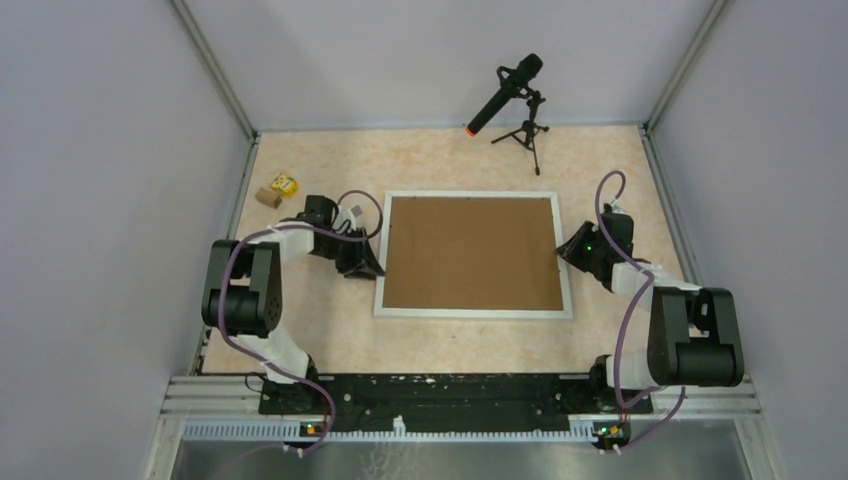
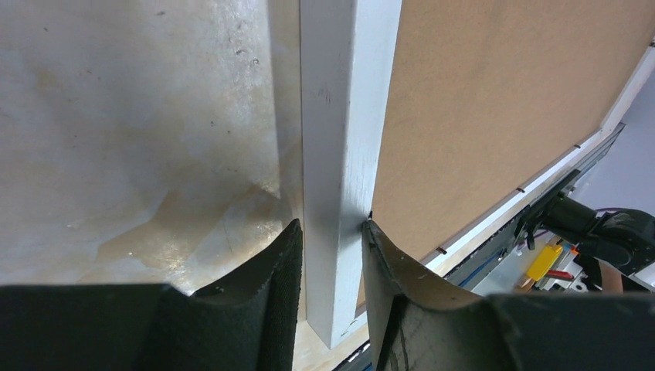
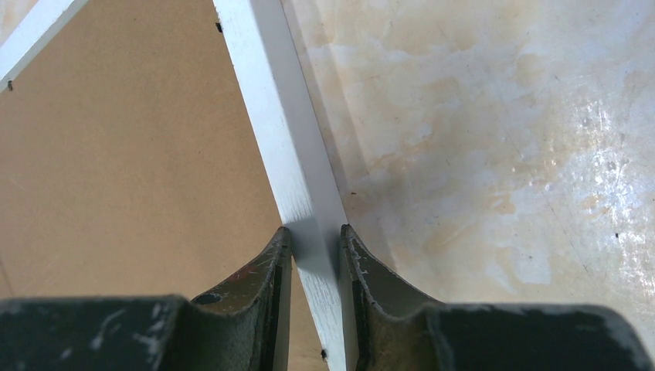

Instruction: Put the photo into the frame

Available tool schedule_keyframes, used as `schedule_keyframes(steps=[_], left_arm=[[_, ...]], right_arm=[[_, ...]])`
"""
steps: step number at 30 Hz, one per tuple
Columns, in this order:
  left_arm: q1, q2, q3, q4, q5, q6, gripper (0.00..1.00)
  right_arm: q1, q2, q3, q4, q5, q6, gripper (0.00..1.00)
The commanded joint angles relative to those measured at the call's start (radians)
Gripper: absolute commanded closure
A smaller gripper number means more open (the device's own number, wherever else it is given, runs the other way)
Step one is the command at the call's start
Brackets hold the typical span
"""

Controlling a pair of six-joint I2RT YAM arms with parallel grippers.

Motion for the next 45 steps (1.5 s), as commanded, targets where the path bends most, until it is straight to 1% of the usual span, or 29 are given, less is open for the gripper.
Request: schedule_keyframes(steps=[1,7,11,13,15,17,20,23,28,31,33,37,39,40,41,43,45], left_arm=[[-0.018,0.042,0.036,0.050,-0.076,-0.004,0.61],[-0.028,0.078,0.070,0.021,-0.115,0.012,0.62],[-0.043,0.114,0.123,-0.029,-0.163,0.037,0.63],[-0.072,0.124,0.150,-0.051,-0.204,0.047,0.62],[-0.115,0.139,0.176,-0.069,-0.254,0.048,0.58],[-0.151,0.153,0.195,-0.078,-0.286,0.043,0.55],[-0.186,0.190,0.228,-0.093,-0.329,0.033,0.55],[-0.198,0.214,0.233,-0.093,-0.362,0.020,0.58],[-0.257,0.263,0.291,-0.155,-0.544,0.009,0.59],[-0.280,0.321,0.334,-0.183,-0.601,-0.017,0.57],[-0.310,0.366,0.363,-0.214,-0.664,-0.023,0.56],[-0.405,0.421,0.400,-0.287,-0.898,-0.039,0.52],[-0.430,0.389,0.438,-0.339,-1.002,-0.044,0.47],[-0.439,0.336,0.449,-0.352,-1.048,-0.041,0.43],[-0.444,0.263,0.460,-0.360,-1.063,-0.039,0.39],[-0.442,0.110,0.488,-0.370,-0.996,-0.045,0.31],[-0.443,-0.042,0.488,-0.369,-0.856,-0.080,0.25]], right_arm=[[-0.007,0.049,-0.024,-0.048,0.025,-0.015,1.00],[-0.007,0.051,-0.026,-0.047,0.020,-0.018,1.00],[-0.006,0.055,-0.024,-0.046,0.016,-0.018,1.00],[-0.005,0.059,-0.024,-0.044,0.015,-0.019,1.00],[-0.006,0.060,-0.022,-0.043,0.015,-0.020,1.00],[-0.005,0.064,-0.022,-0.044,0.011,-0.020,1.00],[-0.004,0.065,-0.020,-0.044,0.008,-0.021,1.00],[0.000,0.063,-0.020,-0.047,0.013,-0.024,1.00],[0.011,0.061,-0.014,-0.053,0.015,-0.024,1.00],[0.020,0.058,-0.011,-0.057,0.022,-0.026,1.00],[0.024,0.058,-0.010,-0.060,0.024,-0.027,1.00],[0.025,0.051,-0.010,-0.063,0.026,-0.027,1.00],[0.024,0.049,-0.010,-0.063,0.035,-0.027,1.00],[0.024,0.049,-0.010,-0.063,0.036,-0.027,1.00],[0.024,0.051,-0.010,-0.063,0.040,-0.027,1.00],[0.024,0.050,-0.005,-0.065,0.051,-0.027,1.00],[0.024,0.048,0.009,-0.085,0.064,-0.031,1.00]])
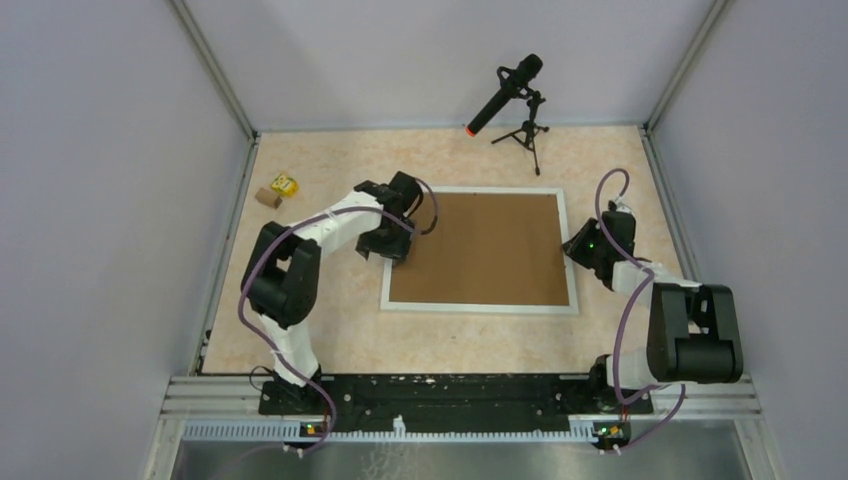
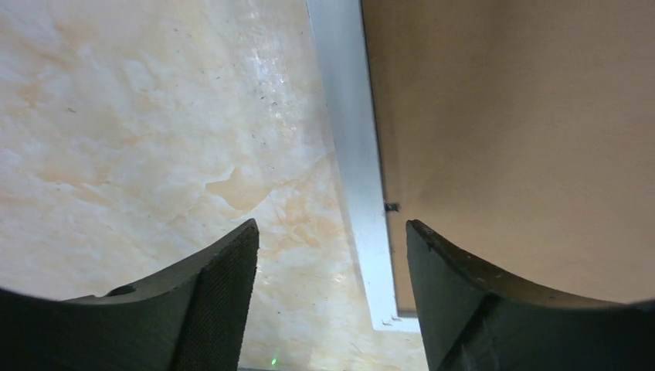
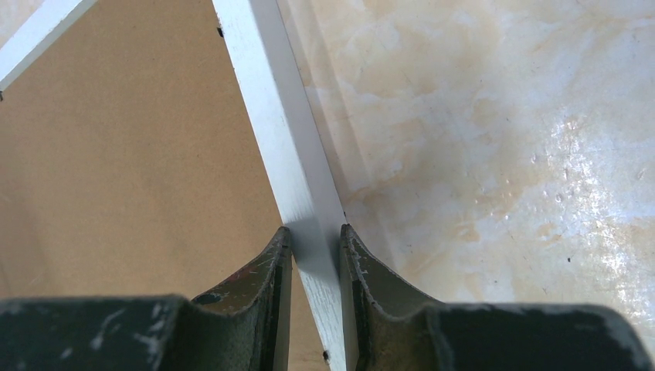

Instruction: Put the photo into the frame

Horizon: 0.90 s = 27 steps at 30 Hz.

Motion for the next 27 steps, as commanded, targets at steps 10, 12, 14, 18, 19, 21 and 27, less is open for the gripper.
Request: schedule_keyframes(steps=[10,12,14,18,19,21,27], left_arm=[[-0.135,-0.727,-0.652,0.535,0.563,-0.727,0.20],[-0.218,-0.777,-0.729,0.629,0.520,-0.854,0.20],[-0.297,-0.804,-0.807,0.721,0.471,-0.970,0.20],[-0.335,-0.779,-0.929,0.901,0.403,-1.142,0.17],[-0.335,-0.762,-0.943,0.951,0.384,-1.146,0.17],[-0.334,-0.715,-0.921,0.983,0.303,-1.099,0.18],[-0.256,-0.539,-0.814,0.925,0.187,-1.039,0.17]], right_arm=[[0.029,-0.023,0.105,-0.361,0.007,-0.072,0.81],[0.030,-0.032,0.114,-0.388,0.007,-0.077,0.80],[0.032,-0.032,0.119,-0.406,0.006,-0.082,0.79],[0.037,-0.015,0.127,-0.422,0.002,-0.088,0.76],[0.037,-0.009,0.129,-0.425,-0.003,-0.088,0.75],[0.072,0.006,0.132,-0.435,-0.005,-0.079,0.75],[0.176,-0.027,0.083,-0.458,0.035,-0.018,0.79]])
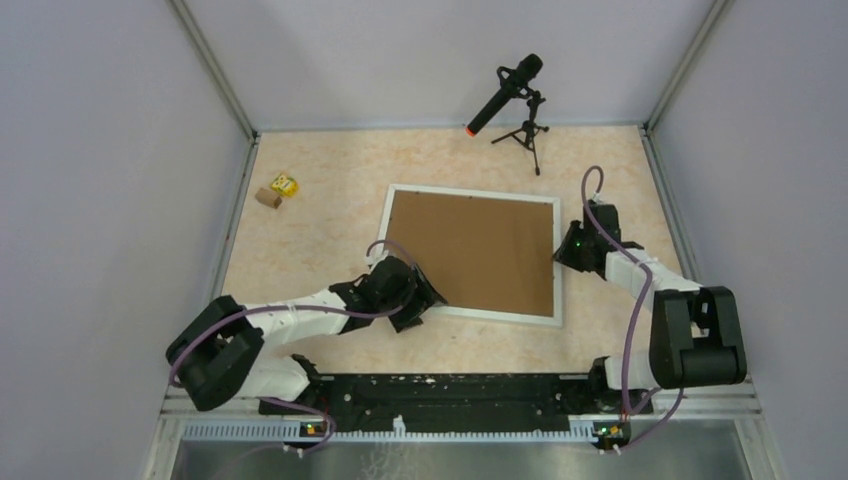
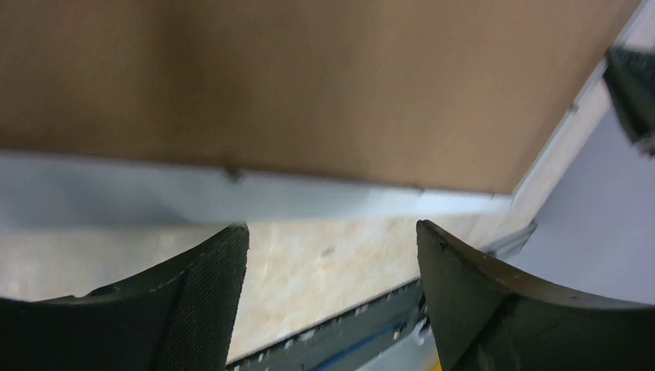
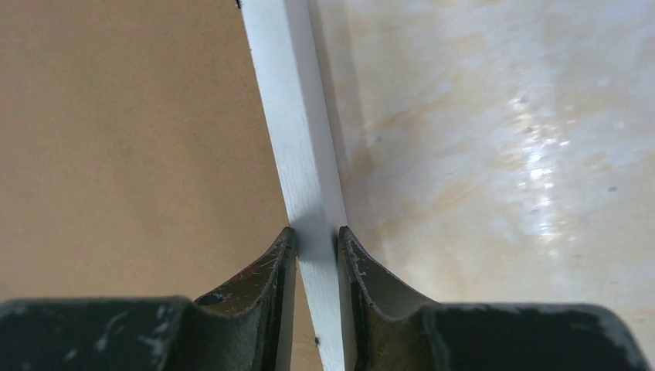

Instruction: Put the photo into the frame

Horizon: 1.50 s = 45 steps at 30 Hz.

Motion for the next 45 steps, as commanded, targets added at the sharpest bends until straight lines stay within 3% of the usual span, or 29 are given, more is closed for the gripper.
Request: schedule_keyframes(steps=[1,6,11,12,14,18,21,27,33,37,41,45], left_arm=[[0.097,0.099,0.070,0.071,-0.070,0.025,0.17],[0.293,0.093,0.032,0.024,-0.064,0.132,0.18],[0.451,0.100,0.110,-0.057,0.002,0.421,0.11],[0.478,0.102,0.119,-0.061,0.019,0.475,0.09],[0.522,0.114,0.148,-0.088,0.048,0.562,0.05],[0.570,0.132,0.173,-0.123,0.124,0.639,0.02],[0.583,0.151,0.186,-0.143,0.194,0.649,0.03],[0.583,0.183,0.210,-0.154,0.299,0.658,0.08],[0.584,0.238,0.256,-0.168,0.417,0.779,0.08],[0.587,0.276,0.268,-0.170,0.414,0.807,0.07],[0.589,0.303,0.297,-0.160,0.400,0.773,0.07],[0.590,0.341,0.335,-0.132,0.383,0.739,0.07]], right_arm=[[0.101,-0.019,-0.061,-0.130,-0.028,0.058,0.79],[0.263,-0.147,-0.144,-0.155,-0.052,0.161,0.80],[0.475,-0.286,-0.156,-0.227,-0.142,0.142,0.76],[0.483,-0.311,-0.142,-0.253,-0.141,0.124,0.73],[0.484,-0.351,-0.093,-0.268,-0.123,0.089,0.53],[0.480,-0.297,0.145,-0.313,0.124,-0.027,0.20],[0.423,-0.113,0.280,-0.204,0.153,-0.180,0.10],[0.309,0.359,0.633,-0.182,0.083,-0.349,0.14],[0.297,0.603,0.838,-0.229,0.014,-0.356,0.38],[0.295,0.609,0.782,-0.200,0.011,-0.319,0.49],[0.292,0.550,0.661,-0.190,0.006,-0.268,0.70],[0.292,0.401,0.421,-0.124,-0.005,-0.208,0.73]])
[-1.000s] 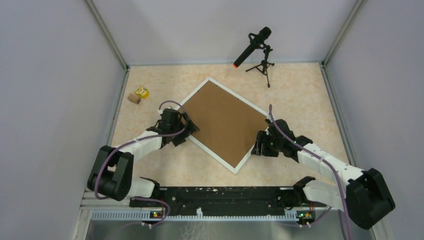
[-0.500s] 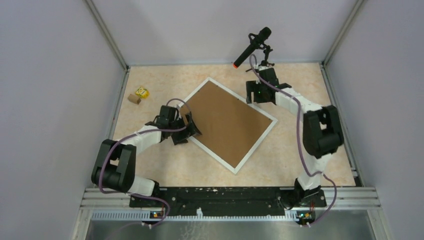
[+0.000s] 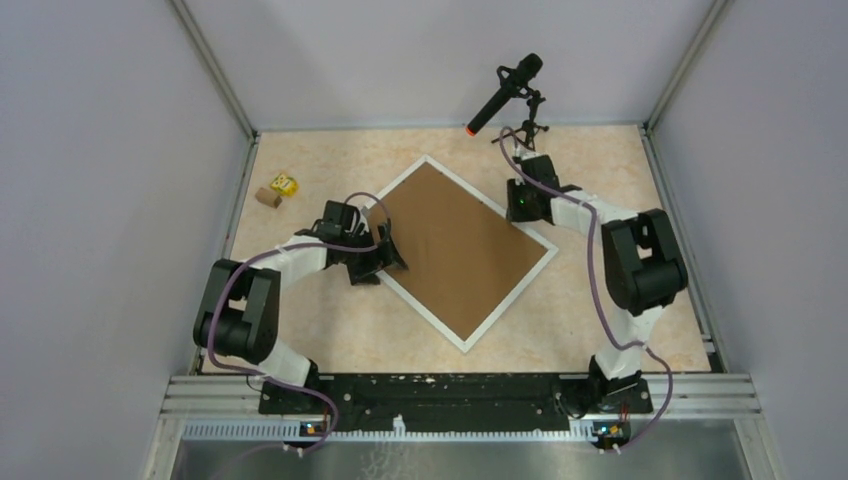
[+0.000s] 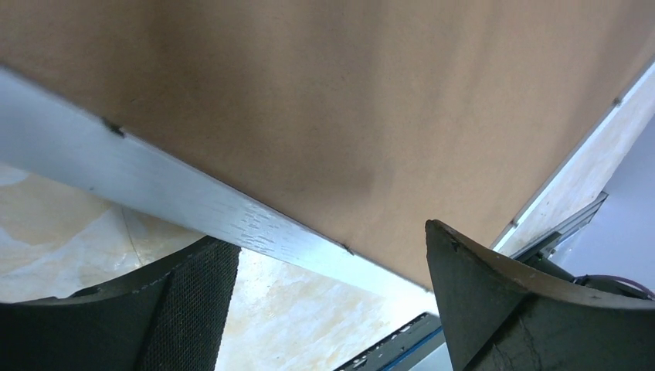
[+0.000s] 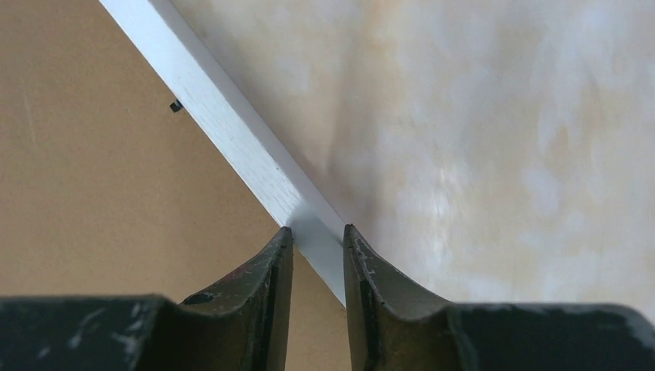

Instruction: Put the photo into the frame

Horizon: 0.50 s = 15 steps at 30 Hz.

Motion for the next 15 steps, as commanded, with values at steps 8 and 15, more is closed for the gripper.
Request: schedule_keyframes(steps=[8,15], left_arm=[[-0.004,0.203,0.186,0.073,-0.003,0.015,0.04],[-0.003,0.181,0.347,-0.180,-0.120,0.203,0.01]], right_arm=[[0.024,-0.479,-0.667,0.124,-0.199,0.305,0.78],[0.018,-0.558,-0.574,-0.014,-0.001,0.201,0.52]])
